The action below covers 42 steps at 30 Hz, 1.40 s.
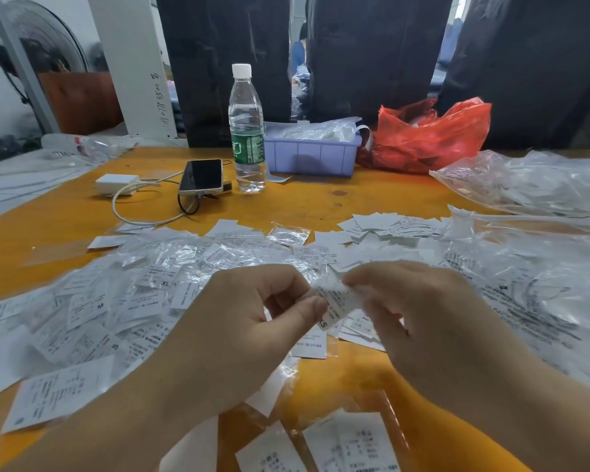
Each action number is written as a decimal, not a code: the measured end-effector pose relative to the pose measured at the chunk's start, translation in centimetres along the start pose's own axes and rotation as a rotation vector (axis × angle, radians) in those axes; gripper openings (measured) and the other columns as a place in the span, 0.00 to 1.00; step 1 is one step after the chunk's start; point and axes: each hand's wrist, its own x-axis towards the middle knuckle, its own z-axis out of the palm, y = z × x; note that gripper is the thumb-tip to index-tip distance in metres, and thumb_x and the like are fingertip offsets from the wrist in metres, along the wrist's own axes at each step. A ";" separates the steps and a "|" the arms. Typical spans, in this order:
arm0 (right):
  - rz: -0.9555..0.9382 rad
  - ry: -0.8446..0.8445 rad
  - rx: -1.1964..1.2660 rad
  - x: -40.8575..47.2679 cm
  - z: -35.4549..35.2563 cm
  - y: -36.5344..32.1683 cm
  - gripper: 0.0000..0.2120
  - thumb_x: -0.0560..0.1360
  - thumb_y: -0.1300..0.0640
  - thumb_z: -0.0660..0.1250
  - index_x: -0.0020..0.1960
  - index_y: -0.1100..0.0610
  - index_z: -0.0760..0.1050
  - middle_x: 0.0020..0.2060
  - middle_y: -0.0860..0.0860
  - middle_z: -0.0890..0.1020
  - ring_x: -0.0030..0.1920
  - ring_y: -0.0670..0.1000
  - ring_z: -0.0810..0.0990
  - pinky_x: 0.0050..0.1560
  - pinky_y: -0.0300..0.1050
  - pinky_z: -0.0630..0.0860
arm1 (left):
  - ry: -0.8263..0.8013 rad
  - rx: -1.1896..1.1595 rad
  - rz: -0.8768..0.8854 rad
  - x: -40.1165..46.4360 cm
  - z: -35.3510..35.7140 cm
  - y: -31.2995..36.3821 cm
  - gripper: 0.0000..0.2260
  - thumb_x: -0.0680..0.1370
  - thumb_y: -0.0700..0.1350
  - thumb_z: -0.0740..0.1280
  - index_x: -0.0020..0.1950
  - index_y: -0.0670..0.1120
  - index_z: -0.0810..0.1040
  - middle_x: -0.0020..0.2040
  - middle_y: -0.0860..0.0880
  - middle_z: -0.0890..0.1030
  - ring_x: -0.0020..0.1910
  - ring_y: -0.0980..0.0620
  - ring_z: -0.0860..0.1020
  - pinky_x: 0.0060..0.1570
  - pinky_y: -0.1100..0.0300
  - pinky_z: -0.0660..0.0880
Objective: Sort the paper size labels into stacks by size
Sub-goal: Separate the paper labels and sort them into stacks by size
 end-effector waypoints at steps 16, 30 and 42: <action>0.052 0.014 0.702 -0.1 0.4 -0.6 0.16 0.76 0.44 0.63 0.41 0.55 0.80 0.33 0.53 0.80 0.37 0.59 0.78 0.39 0.65 0.74 | -0.144 -0.099 0.021 -0.1 0.1 0.6 0.05 0.74 0.52 0.65 0.44 0.57 0.81 0.34 0.48 0.81 0.35 0.45 0.79 0.37 0.50 0.74; 0.149 0.068 0.111 -7.4 -6.3 0.5 0.15 0.76 0.39 0.54 0.42 0.45 0.74 0.34 0.42 0.76 0.39 0.45 0.75 0.36 0.42 0.71 | -0.065 -0.064 0.122 -0.4 1.8 6.2 0.11 0.73 0.60 0.60 0.46 0.59 0.80 0.34 0.56 0.82 0.32 0.56 0.80 0.32 0.54 0.76; 0.466 0.064 -0.397 -9.0 -9.5 6.5 0.11 0.76 0.66 0.60 0.51 0.55 0.78 0.47 0.51 0.79 0.43 0.54 0.80 0.43 0.49 0.80 | -0.499 -0.275 -0.086 1.3 9.3 9.2 0.09 0.71 0.54 0.63 0.40 0.51 0.80 0.33 0.50 0.81 0.30 0.55 0.77 0.30 0.65 0.71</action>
